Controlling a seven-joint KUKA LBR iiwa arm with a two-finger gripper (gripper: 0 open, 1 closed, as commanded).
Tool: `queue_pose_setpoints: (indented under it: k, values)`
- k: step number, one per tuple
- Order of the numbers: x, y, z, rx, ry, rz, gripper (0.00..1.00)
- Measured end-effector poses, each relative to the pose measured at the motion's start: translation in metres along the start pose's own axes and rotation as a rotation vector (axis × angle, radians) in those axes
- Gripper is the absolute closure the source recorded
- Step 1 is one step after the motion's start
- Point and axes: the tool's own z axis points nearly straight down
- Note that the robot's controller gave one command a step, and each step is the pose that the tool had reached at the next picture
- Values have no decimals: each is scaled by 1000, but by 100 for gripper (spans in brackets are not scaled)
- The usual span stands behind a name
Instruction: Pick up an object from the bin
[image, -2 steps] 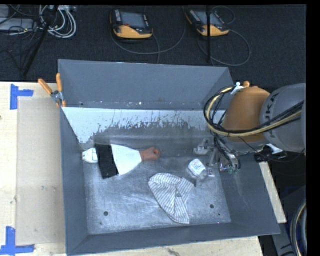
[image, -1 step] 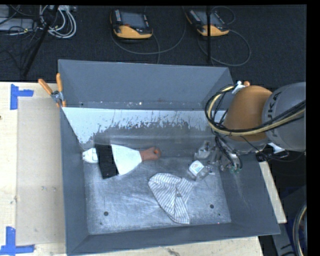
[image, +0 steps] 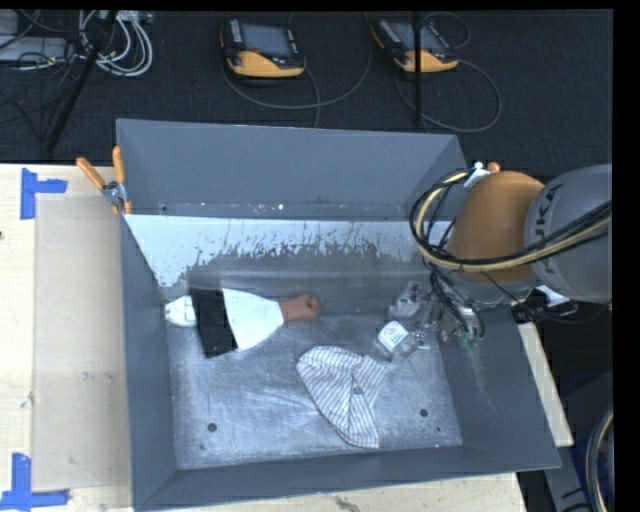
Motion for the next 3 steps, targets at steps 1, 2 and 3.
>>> queue_pose_setpoints:
  k: [1, 2, 3]
  values:
    - [0, 0, -1, 0, 2, -1, 100]
    - [1, 0, -7, 0, 5, -1, 100]
    - [3, 0, -21, -1, 10, -2, 100]
